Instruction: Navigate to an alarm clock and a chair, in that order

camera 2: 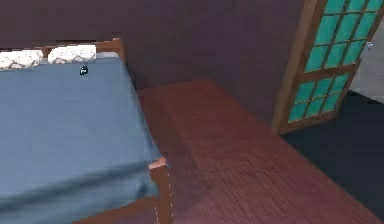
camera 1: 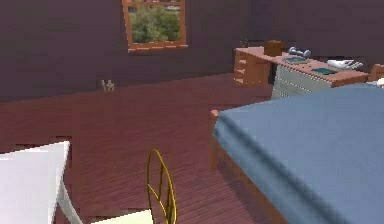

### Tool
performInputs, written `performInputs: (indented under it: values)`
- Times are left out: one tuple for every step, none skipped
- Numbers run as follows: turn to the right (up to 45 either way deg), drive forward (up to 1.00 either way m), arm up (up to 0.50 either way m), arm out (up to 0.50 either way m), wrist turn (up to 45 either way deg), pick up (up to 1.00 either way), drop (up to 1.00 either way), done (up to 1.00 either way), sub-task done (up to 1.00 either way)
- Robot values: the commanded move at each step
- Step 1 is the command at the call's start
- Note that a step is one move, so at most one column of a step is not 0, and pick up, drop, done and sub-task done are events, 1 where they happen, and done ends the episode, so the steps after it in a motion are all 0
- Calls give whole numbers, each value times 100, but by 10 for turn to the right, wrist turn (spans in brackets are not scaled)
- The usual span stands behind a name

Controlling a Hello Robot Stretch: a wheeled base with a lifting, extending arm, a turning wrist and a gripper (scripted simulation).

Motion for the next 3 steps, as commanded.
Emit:
performInputs:
  values:
    - [240, 0, 0, 0, 0, 0, 0, 0, 0]
    - [0, 50, 0, 0, 0, 0, 0, 0, 0]
    - [-450, 0, 0, 0, 0, 0, 0, 0, 0]
